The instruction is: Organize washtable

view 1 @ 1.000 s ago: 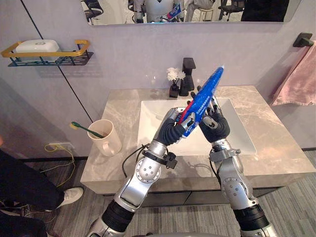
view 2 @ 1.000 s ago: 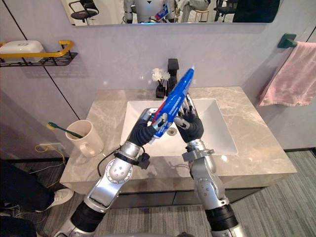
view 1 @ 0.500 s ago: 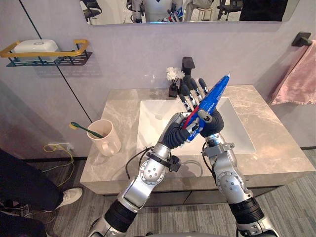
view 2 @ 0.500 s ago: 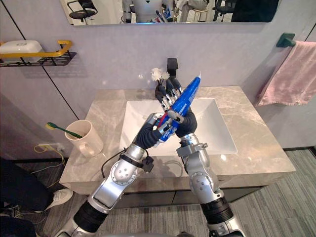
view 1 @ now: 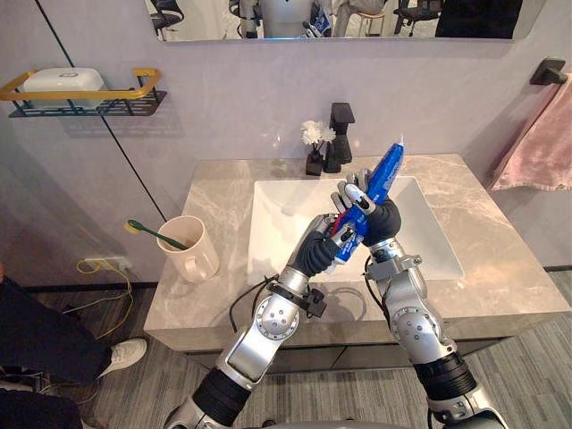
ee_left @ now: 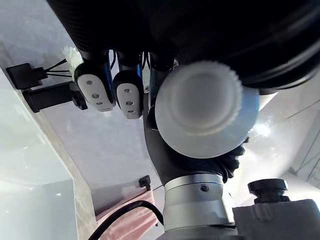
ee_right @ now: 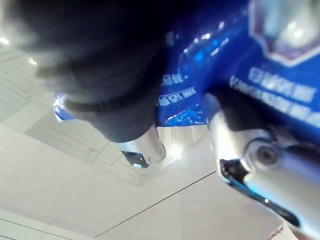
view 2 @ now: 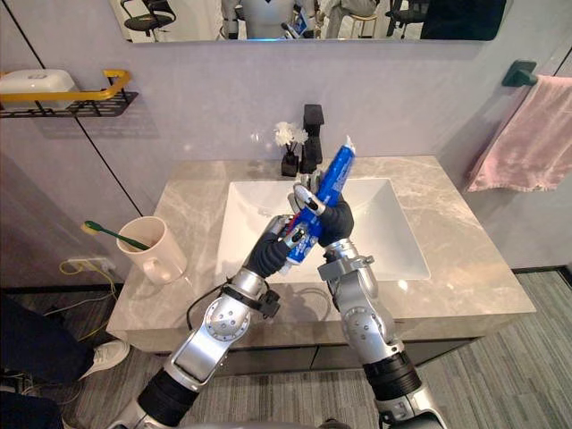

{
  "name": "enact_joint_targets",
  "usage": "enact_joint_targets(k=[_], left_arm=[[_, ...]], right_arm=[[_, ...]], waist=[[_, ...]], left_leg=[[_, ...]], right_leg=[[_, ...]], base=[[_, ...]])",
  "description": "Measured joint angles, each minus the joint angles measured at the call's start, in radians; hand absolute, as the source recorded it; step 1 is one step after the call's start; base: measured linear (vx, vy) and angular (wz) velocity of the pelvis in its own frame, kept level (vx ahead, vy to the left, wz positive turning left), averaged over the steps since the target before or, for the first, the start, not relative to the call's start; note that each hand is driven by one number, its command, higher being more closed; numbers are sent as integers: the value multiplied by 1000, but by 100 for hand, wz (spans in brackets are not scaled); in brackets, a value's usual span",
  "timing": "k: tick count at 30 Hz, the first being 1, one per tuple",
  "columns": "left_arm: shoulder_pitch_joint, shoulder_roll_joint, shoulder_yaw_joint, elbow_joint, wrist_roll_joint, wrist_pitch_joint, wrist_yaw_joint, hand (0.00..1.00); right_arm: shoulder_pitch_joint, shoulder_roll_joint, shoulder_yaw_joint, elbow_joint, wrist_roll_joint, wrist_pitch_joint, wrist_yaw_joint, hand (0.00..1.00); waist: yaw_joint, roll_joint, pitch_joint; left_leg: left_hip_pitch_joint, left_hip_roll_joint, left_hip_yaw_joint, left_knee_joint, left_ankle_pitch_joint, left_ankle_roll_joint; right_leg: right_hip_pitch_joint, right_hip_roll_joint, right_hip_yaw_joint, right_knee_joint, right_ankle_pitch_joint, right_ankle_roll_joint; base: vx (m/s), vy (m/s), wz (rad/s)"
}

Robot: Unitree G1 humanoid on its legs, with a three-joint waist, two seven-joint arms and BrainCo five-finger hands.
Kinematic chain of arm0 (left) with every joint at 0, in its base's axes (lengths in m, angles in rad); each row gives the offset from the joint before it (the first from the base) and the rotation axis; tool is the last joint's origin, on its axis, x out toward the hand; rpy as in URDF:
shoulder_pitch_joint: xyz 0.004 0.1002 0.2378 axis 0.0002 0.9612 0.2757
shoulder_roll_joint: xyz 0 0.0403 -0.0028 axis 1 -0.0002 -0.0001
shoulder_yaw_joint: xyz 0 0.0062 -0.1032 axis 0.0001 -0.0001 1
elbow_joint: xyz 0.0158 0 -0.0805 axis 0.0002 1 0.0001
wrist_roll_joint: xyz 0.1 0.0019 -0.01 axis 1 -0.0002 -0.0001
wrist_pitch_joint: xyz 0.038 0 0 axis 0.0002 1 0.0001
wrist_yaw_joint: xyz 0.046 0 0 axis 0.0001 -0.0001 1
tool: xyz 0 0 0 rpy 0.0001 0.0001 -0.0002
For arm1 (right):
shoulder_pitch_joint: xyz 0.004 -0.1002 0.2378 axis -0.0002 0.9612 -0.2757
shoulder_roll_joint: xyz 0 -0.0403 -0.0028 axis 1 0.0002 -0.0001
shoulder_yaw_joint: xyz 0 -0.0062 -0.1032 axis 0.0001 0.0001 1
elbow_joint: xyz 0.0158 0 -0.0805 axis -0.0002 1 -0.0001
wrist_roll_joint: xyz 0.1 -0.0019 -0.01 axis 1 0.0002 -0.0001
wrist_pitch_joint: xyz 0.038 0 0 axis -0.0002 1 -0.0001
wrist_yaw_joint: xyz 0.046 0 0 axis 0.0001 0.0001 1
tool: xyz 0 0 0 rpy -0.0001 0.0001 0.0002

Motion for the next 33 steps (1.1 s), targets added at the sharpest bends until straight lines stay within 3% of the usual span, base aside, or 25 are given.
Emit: enact_joint_targets(k=[10, 20, 29, 33], left_arm=[[57, 10, 36, -23, 0, 0, -1, 0], [113, 69, 211, -287, -1, 1, 18, 0], [247, 61, 537, -517, -38, -18, 74, 0], [340, -12, 736, -542, -110, -31, 127, 0]], right_arm=[[-4, 16, -40, 0, -28, 0, 1, 100], [-15, 20, -118, -4, -46, -8, 4, 100], [32, 6, -220, -52, -77, -5, 7, 100], [103, 17, -272, -92, -97, -7, 13, 100]], waist=[[-1, 1, 0], [0, 17, 11], [10, 30, 18], [29, 30, 18]], left_leg=[[4, 0, 1, 0, 0, 0], [18, -1, -1, -1, -1, 0], [18, -2, -22, -6, -1, -1], [28, -2, -30, -18, 0, -1]], right_leg=[[3, 0, 0, 0, 0, 0], [19, -2, -5, -9, 0, 0], [41, -2, -30, -30, 0, 0], [54, -2, -44, -38, 0, 0]], base=[[0, 0, 0], [-6, -1, 0], [19, -10, 7], [22, -9, 6]])
